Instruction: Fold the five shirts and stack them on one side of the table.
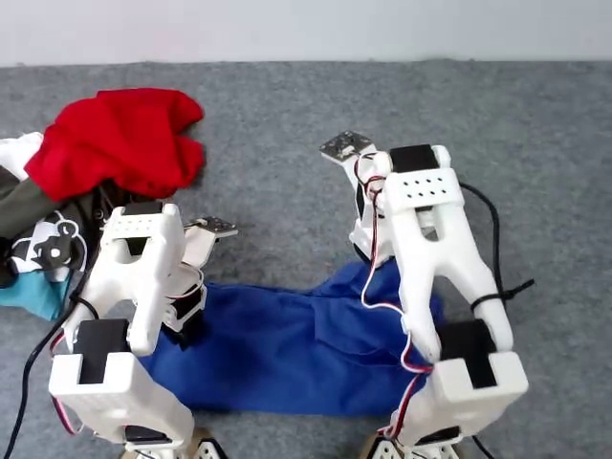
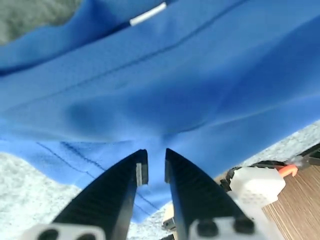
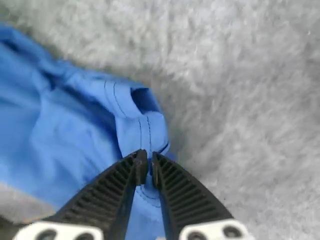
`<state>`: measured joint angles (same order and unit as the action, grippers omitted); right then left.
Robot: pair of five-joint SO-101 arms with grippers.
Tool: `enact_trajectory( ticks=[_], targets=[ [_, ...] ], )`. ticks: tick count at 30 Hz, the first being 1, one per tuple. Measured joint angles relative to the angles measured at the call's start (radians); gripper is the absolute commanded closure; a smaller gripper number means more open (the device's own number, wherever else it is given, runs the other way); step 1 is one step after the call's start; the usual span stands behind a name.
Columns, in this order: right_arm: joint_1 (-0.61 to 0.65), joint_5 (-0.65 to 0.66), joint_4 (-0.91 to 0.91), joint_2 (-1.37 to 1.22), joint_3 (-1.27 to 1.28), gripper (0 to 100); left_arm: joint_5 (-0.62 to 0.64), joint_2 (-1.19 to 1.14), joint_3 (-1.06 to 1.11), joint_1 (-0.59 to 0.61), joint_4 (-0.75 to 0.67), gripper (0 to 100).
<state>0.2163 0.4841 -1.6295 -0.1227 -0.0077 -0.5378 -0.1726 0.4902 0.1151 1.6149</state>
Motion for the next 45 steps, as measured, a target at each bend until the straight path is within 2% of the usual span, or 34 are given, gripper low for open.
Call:
enact_trajectory(
  ticks=[6,17,27,33,36,40,45],
  targets=[
    [0.002,0.055,-0.038,0.089,0.127,98.8,0.0,0.0,0.0,0.0,0.0,92],
    [0.002,0.17,0.172,0.393,0.624,98.8,0.0,0.0,0.0,0.0,0.0,92],
    [0.006,0.295,0.19,0.706,0.812,98.8,0.0,0.0,0.0,0.0,0.0,92],
    [0.006,0.322,0.23,0.764,0.951,98.7,0.0,0.0,0.0,0.0,0.0,92],
    [0.006,0.322,0.304,0.767,1.04,93.7,0.0,0.0,0.0,0.0,0.0,92],
    [0.006,0.322,0.408,0.767,1.155,78.6,0.0,0.0,0.0,0.0,0.0,92],
    [0.006,0.322,0.404,0.783,1.177,77.9,0.0,0.0,0.0,0.0,0.0,92]
  ],
)
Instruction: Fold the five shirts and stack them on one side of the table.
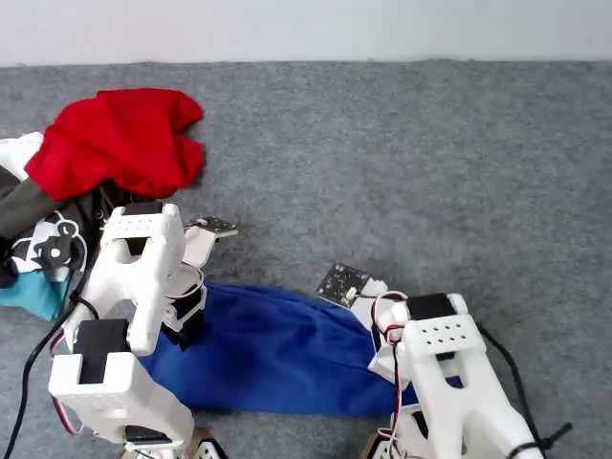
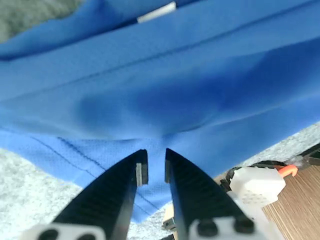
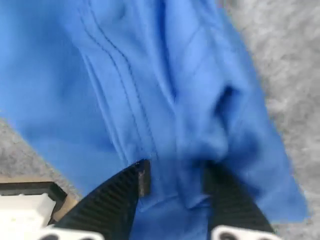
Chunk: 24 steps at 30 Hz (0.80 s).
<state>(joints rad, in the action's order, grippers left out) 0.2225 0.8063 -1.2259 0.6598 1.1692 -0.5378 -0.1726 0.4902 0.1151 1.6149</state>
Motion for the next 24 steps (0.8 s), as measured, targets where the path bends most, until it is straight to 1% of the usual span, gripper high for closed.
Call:
enact_trajectory(
  ticks=[3,7,10,12,16,19,24],
  targets=[
    [0.0,0.0,-0.078,0.0,-0.089,77.9,0.0,0.0,0.0,0.0,0.0,92],
    [0.0,0.0,-0.227,0.0,-0.308,77.9,0.0,-0.052,0.0,0.0,0.0,93],
    [0.0,-0.029,-0.253,-0.002,-0.457,78.0,0.0,-0.124,0.0,0.0,0.0,93],
    [0.0,-0.071,-0.23,-0.026,-0.491,78.8,0.0,-0.164,-0.003,0.0,-0.005,93],
    [-0.003,-0.133,-0.124,-0.138,-0.493,84.2,0.026,-0.209,-0.015,0.0,-0.041,93],
    [0.006,-0.155,-0.044,-0.247,-0.5,82.4,0.044,-0.226,-0.017,-0.003,-0.055,93],
    [0.083,-0.161,-0.011,-0.391,-0.528,82.3,0.049,-0.236,-0.018,-0.003,-0.058,93]
  ],
)
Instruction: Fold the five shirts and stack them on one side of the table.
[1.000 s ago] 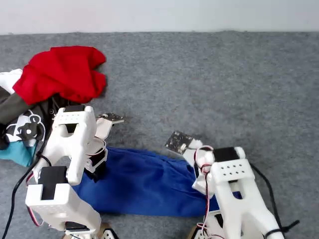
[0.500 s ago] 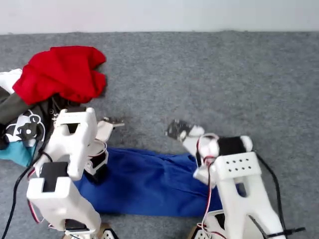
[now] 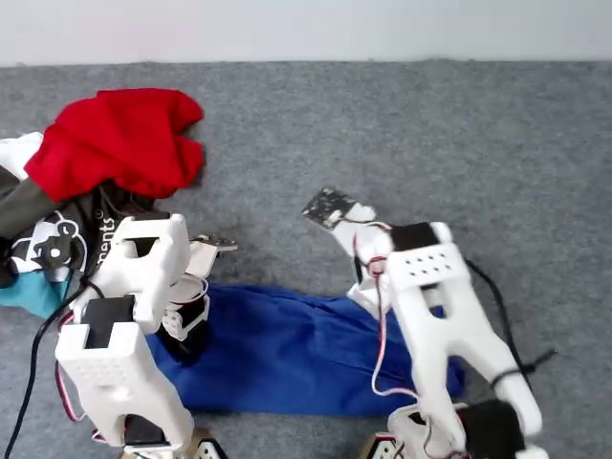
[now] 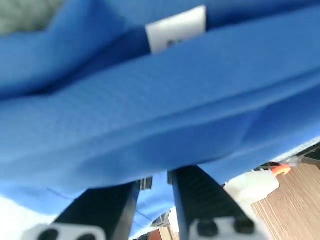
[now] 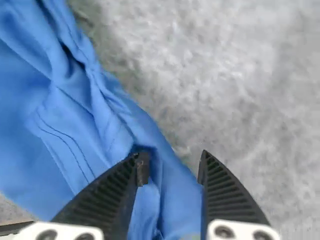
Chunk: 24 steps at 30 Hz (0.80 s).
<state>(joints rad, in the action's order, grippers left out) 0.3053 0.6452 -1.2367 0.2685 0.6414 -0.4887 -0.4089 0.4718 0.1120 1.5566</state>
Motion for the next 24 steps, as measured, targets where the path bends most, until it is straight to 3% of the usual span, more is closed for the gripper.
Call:
enact_trajectory(
  ticks=[5,16,22,24],
  targets=[
    [0.058,0.0,0.002,-0.054,-0.025,82.3,0.003,-0.006,0.0,0.0,-0.009,93],
    [0.06,0.0,0.083,-0.06,0.005,82.4,0.005,-0.006,0.0,0.0,-0.009,93],
    [0.06,0.0,0.16,-0.06,0.048,94.9,0.005,-0.006,0.0,0.0,-0.009,93],
    [0.06,0.0,0.164,-0.06,0.048,94.8,0.006,-0.006,0.0,0.0,-0.009,93]
  ],
)
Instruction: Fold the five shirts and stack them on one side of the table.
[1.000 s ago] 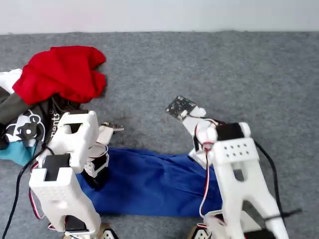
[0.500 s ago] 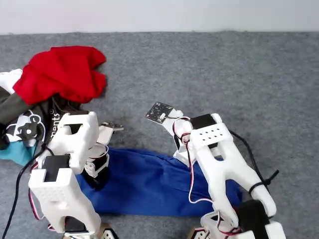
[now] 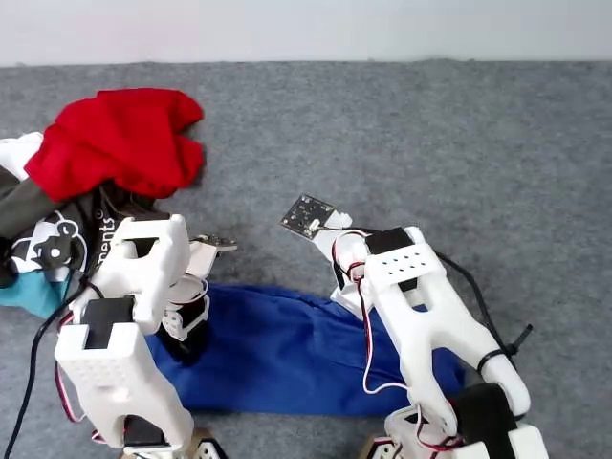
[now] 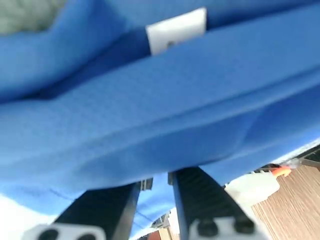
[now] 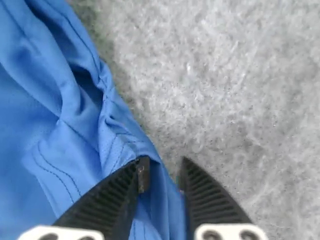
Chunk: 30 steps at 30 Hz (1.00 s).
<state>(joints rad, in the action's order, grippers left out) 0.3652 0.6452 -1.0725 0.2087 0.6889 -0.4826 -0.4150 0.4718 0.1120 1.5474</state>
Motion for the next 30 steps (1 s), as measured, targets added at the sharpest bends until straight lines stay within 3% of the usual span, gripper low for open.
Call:
enact_trajectory(
  ticks=[17,25,30],
  targets=[
    [-0.002,0.054,-0.003,0.0,0.026,98.7,0.0,0.0,0.0,0.0,0.0,93],
    [0.005,0.054,-0.127,0.017,-0.061,98.7,0.0,0.0,0.0,0.0,0.0,93],
    [0.077,0.054,-0.219,0.061,-0.074,98.7,0.0,0.0,0.0,0.0,0.0,93]
  ],
)
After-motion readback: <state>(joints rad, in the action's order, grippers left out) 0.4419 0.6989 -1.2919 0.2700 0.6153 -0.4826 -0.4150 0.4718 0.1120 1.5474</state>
